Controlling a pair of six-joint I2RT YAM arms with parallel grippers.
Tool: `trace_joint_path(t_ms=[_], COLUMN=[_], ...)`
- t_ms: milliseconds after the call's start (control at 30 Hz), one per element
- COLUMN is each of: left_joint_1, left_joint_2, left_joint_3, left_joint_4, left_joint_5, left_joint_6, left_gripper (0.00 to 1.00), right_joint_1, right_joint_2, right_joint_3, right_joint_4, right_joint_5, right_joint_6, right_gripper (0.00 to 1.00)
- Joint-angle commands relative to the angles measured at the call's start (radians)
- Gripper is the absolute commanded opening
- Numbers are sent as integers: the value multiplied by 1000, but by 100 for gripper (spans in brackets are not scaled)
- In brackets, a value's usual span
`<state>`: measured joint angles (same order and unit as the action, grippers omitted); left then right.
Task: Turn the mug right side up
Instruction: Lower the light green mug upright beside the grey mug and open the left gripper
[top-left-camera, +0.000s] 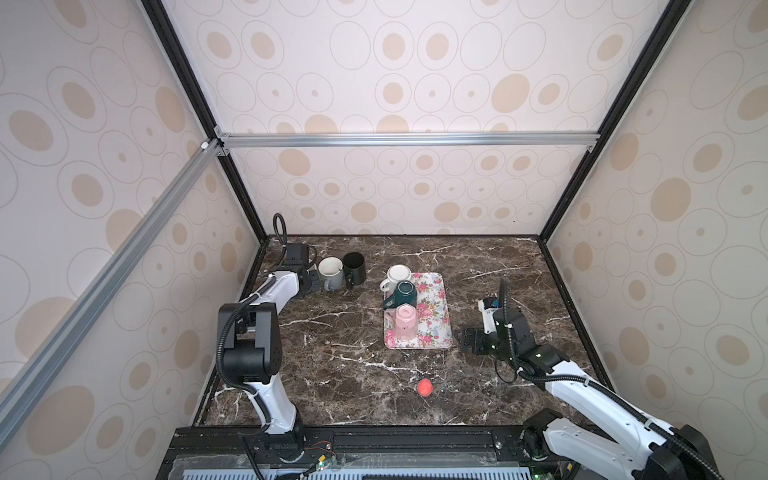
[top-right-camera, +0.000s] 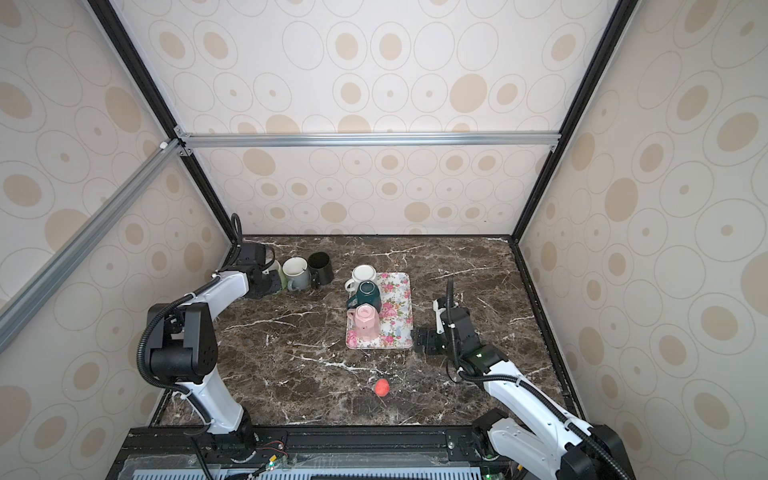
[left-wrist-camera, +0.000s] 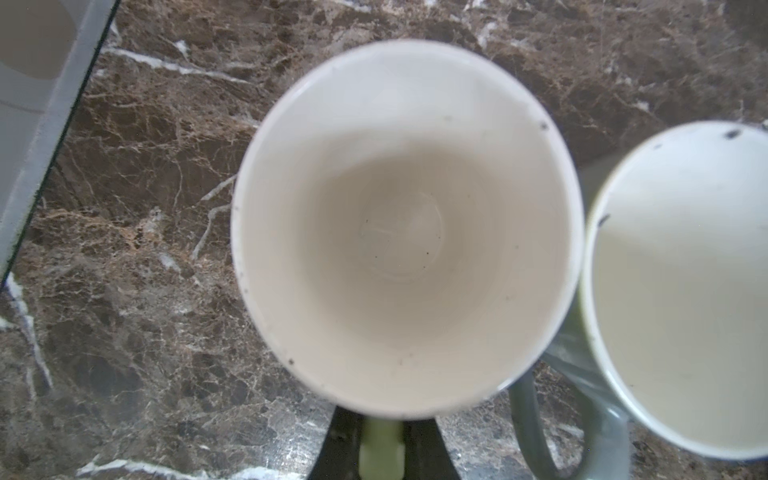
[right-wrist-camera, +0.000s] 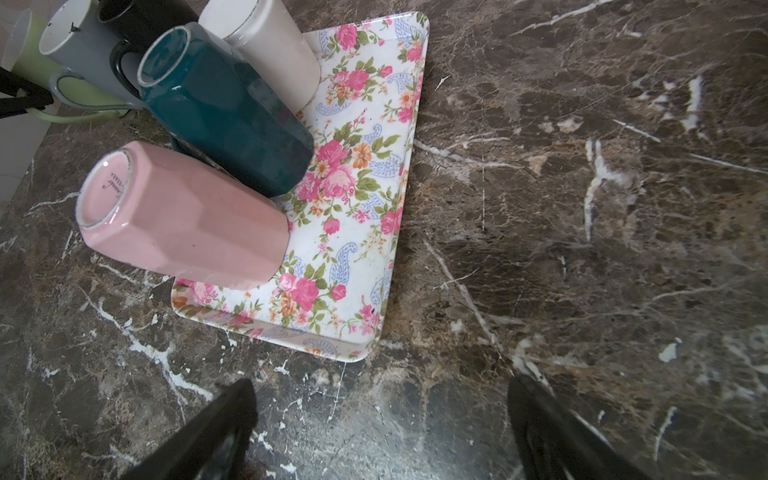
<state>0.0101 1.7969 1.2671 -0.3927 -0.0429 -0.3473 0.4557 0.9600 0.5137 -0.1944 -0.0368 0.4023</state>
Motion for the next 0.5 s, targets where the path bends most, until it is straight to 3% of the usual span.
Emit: trace_joint_path(t_ms=[0,100,267,467], left_joint_1=[-4,-4,-4,-6], left_joint_2=[1,-4,-10,-37], left_joint_3=[63,65,70,49], left_joint_4=[8,3,-11,-19], left_joint_5=[-8,-9,-9,-5], left_joint_6=[12,12,20,32], left_gripper=[14,43,62,74], right_joint_1=[-2,-3,-3,-4], right_joint_2=[3,4,3,3], right_joint_3=[-7,-7,-7,-6], right_joint_4=[4,4,6,4], right_joint_5=[4,6,3,2], right_joint_6=[-3,-3,-3,-2], right_gripper=[97,97,97,97])
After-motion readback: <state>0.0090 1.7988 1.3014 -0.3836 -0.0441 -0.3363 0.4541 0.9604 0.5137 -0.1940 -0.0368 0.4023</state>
